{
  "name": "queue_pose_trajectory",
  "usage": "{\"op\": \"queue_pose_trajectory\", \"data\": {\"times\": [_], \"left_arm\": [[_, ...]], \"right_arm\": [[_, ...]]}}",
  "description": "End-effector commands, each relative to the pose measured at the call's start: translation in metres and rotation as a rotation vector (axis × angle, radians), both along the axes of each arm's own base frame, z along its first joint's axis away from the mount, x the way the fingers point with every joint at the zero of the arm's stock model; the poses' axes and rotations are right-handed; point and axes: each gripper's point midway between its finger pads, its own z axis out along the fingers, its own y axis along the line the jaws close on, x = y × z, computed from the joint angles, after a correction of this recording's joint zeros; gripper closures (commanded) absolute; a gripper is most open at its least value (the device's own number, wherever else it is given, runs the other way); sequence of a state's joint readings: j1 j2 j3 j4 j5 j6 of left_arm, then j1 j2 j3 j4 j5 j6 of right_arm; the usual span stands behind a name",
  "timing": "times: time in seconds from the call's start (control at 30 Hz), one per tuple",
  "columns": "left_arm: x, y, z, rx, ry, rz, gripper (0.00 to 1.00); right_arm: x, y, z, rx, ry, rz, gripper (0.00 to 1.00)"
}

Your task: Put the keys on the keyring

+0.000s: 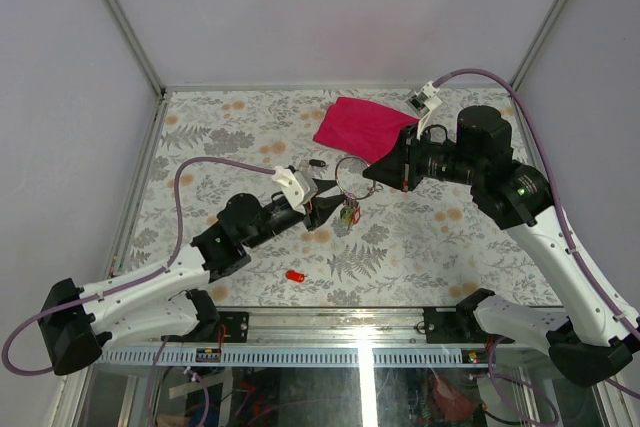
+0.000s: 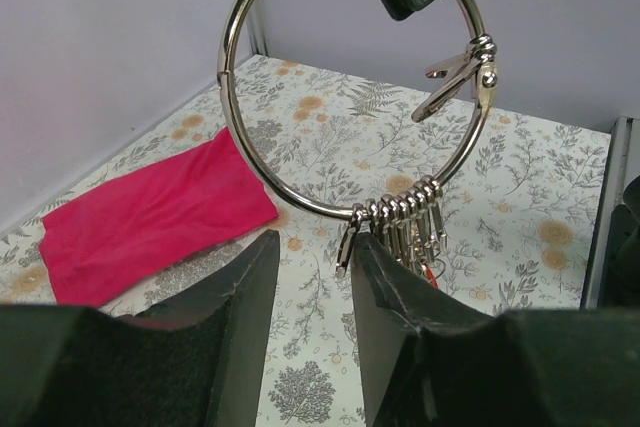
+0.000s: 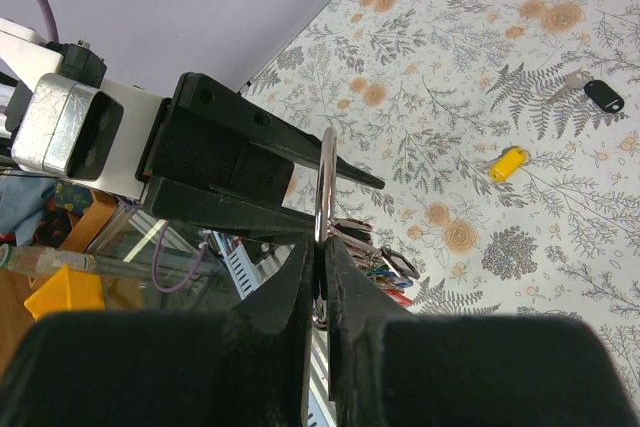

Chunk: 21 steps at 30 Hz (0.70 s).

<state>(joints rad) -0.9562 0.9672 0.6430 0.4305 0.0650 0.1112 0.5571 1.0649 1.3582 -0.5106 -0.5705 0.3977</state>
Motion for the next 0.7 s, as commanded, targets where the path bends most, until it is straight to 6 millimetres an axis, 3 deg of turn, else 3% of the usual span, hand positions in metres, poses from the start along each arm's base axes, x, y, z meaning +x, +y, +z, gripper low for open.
{"op": "queue_pose_trajectory", "data": {"times": [0.0, 0.23, 0.67], "left_arm": [[-0.0042, -0.0039, 0.0349, -0.102, -0.057, -0.024, 0.65], [-0.006, -0.0059, 0.0377, -0.119, -0.054, -0.038, 0.66], [-0.0049, -0.0045, 0.0323, -0.086, -0.038, -0.028, 1.0]], "right_arm": [[-0.0033, 0.0056, 0.0229, 0.066, -0.056, 0.037, 1.0], [-0.0026, 0.0056, 0.0206, 0.062, -0.054, 0.036, 1.0], [-0.0013, 0.0026, 0.018, 0.051, -0.063, 0.018, 1.0]]}}
